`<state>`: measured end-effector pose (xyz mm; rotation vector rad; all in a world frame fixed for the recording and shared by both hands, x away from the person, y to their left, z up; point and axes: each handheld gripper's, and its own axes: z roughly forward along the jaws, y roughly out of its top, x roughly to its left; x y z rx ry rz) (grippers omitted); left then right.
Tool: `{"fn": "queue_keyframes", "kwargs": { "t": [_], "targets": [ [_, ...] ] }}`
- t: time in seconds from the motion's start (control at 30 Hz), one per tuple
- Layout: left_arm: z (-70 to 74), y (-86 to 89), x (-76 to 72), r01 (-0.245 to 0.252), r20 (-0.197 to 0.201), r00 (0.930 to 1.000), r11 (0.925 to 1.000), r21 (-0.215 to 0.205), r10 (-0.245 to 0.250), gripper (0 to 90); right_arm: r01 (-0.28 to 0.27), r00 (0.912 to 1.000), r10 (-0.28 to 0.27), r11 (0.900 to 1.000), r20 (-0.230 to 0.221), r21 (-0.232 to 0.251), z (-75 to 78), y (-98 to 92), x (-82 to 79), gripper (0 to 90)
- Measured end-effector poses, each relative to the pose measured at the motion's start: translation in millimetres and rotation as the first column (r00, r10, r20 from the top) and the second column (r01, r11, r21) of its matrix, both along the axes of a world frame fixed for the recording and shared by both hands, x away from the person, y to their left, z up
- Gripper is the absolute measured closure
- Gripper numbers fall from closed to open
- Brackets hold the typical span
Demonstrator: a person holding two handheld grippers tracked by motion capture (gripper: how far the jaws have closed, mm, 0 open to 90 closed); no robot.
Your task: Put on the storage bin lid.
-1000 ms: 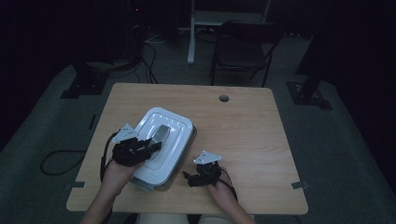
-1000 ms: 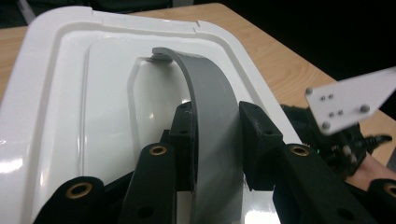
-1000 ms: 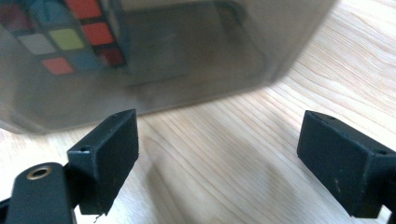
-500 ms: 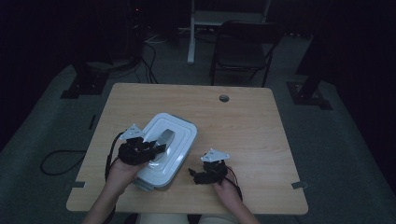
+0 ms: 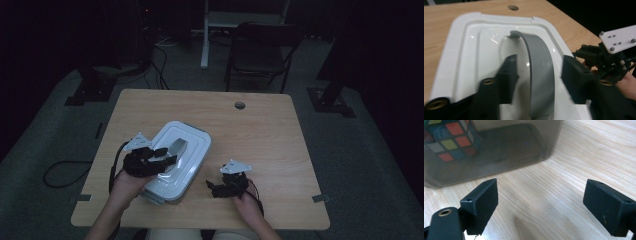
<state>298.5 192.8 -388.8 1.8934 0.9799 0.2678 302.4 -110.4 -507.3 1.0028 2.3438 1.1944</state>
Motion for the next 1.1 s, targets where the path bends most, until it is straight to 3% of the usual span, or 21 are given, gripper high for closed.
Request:
{"fn": "queue_keyframes", "kwargs": {
  "t": [0.23,0.3,0.4,0.43,0.5,0.53,0.57,0.83,0.9,1.03,1.07,1.1],
  "targets": [
    [8.3,13.9,-1.3,-0.041,0.04,0.9983,0.999,-0.019,0.042,42.9,0.024,0.9997,-0.024,1.0,-0.003,0.007,0.4,-9.1,1.4,12.7],
    [9.6,27.9,1.4,-0.073,0.051,0.9959,0.9968,-0.033,0.074,38.1,0.037,0.9993,-0.037,0.999,0.001,0.013,1.4,-15.1,1.3,12.7],
    [8.4,34.5,3.0,-0.06,0.053,0.9966,0.9966,-0.056,0.063,29.2,0.05,0.9987,-0.05,0.999,0.004,0.011,1.6,-19.0,1.8,12.7],
    [7.2,41.3,5.0,-0.076,0.048,0.9957,0.9946,-0.07,0.08,28.4,0.054,0.9985,-0.054,0.998,0.003,0.013,1.5,-22.2,2.4,12.7],
    [5.8,47.3,6.4,-0.096,0.059,0.9934,0.9942,-0.048,0.099,21.1,0.063,0.998,-0.064,0.998,0.001,0.012,1.2,-25.6,2.5,12.7],
    [5.8,47.3,6.4,-0.096,0.059,0.9934,0.9942,-0.048,0.099,20.1,0.069,0.9976,-0.069,0.998,-0.002,0.013,0.8,-27.6,2.3,12.7],
    [4.8,51.6,7.1,-0.103,0.074,0.9917,0.9944,-0.022,0.104,20.1,0.071,0.9975,-0.071,0.997,-0.004,0.014,0.5,-28.9,2.1,12.8],
    [-0.1,70.2,12.1,-0.159,0.074,0.9844,0.9872,-0.013,0.159,12.7,0.083,0.9964,-0.082,0.997,-0.02,0.011,-3.6,-34.4,1.1,12.7],
    [-3.3,81.7,15.4,-0.21,0.074,0.9749,0.9777,-0.005,0.21,8.0,0.078,0.9965,-0.078,0.997,-0.032,0.023,-4.6,-34.7,1.0,12.7],
    [-12.8,96.2,22.7,-0.276,0.049,0.9598,0.961,-0.017,0.276,7.2,0.076,0.9967,-0.076,0.997,-0.03,0.02,-4.5,-33.7,0.2,12.8],
    [-16.2,99.3,25.1,-0.286,0.038,0.9574,0.9582,-0.012,0.286,0.4,0.078,0.9966,-0.077,0.997,-0.029,0.022,-4.4,-34.0,0.3,12.7],
    [-19.8,102.4,27.2,-0.302,0.038,0.9526,0.9534,-0.006,0.302,0.5,0.078,0.9965,-0.077,0.997,-0.032,0.026,-4.4,-34.2,0.6,12.8]
  ]
}}
